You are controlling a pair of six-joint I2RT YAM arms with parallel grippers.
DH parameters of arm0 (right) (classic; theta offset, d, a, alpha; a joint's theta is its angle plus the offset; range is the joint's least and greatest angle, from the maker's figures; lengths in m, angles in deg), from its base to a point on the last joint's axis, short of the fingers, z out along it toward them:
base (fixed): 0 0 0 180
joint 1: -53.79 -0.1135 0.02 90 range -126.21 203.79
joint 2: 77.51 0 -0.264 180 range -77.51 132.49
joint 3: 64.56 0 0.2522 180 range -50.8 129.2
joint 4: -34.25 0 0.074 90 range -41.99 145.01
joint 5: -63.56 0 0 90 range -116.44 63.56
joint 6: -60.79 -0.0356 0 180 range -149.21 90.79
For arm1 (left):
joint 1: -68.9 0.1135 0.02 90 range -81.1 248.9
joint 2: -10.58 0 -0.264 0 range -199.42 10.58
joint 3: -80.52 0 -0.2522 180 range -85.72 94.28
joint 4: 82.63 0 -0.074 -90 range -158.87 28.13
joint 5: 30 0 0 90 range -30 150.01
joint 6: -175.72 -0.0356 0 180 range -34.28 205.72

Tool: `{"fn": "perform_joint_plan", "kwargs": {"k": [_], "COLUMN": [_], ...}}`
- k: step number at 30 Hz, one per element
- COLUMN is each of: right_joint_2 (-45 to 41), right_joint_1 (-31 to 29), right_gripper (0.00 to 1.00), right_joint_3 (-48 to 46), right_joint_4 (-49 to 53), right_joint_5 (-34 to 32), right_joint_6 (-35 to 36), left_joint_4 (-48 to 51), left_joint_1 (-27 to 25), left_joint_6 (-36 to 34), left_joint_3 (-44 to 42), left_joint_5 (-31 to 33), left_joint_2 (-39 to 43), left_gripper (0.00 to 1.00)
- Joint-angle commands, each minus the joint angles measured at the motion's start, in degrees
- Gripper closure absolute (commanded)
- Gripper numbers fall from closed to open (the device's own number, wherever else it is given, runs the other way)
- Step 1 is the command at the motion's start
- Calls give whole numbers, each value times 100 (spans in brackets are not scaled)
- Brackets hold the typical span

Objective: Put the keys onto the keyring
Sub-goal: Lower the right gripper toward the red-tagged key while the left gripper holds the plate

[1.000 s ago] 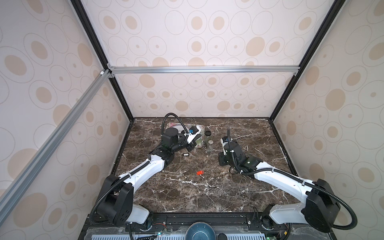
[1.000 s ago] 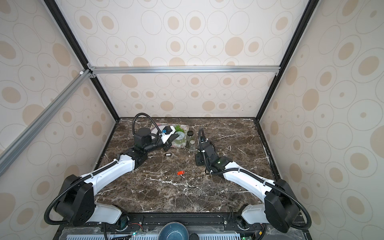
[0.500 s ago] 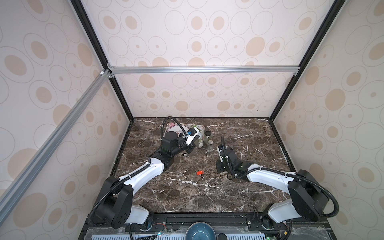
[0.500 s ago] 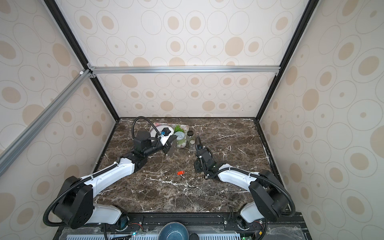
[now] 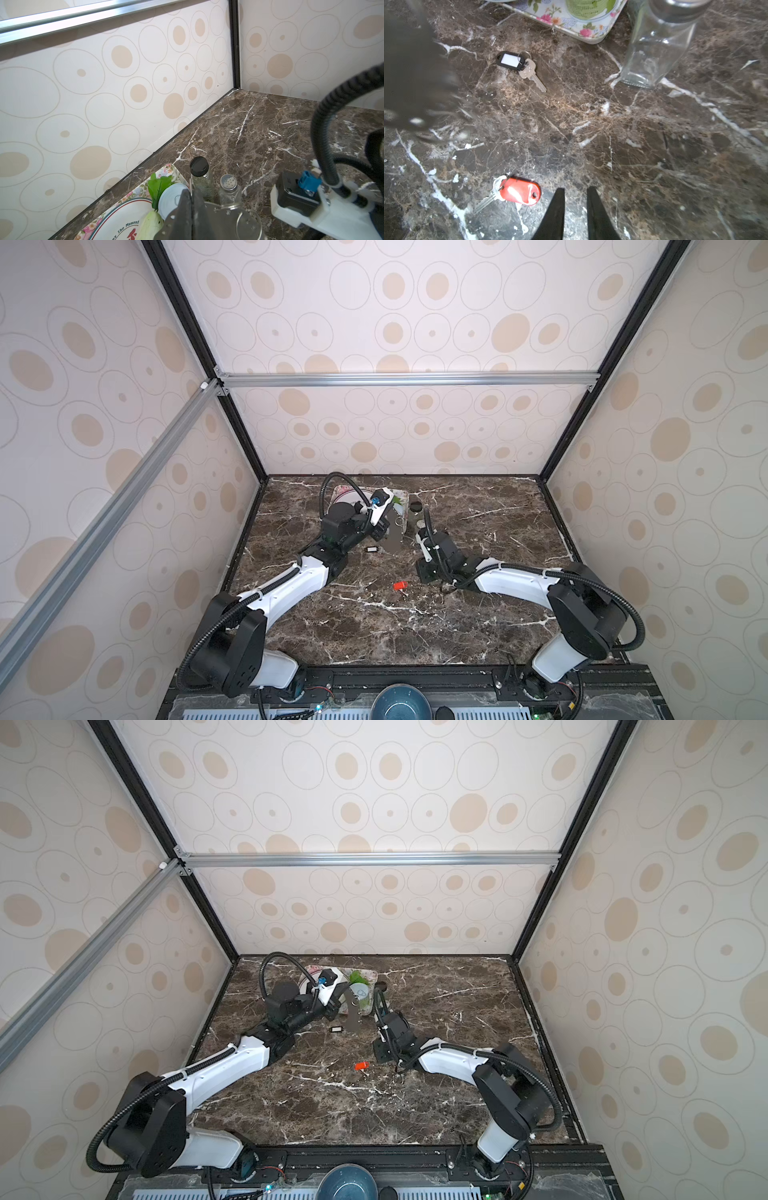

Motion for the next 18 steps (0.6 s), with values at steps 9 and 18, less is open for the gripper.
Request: {"fn": "perform_joint_plan", "kwargs": {"k": [9, 18], "right_joint_2": [268, -6], "right_joint_1": [-242, -666], "right_gripper": [78, 78], "right_joint_3": [174, -218], "right_joint_4": [-195, -702], "right_joint_5": [607, 87], "right_joint_6": [120, -265], "left_joint_4": [-395, -535], "left_joint_1": [26, 38], "left_joint_6": [52, 96], "left_joint_3": [43, -74], "left_joint_5": [744, 755], "left_joint_2": [-151, -32], "left_gripper": [100, 100]}}
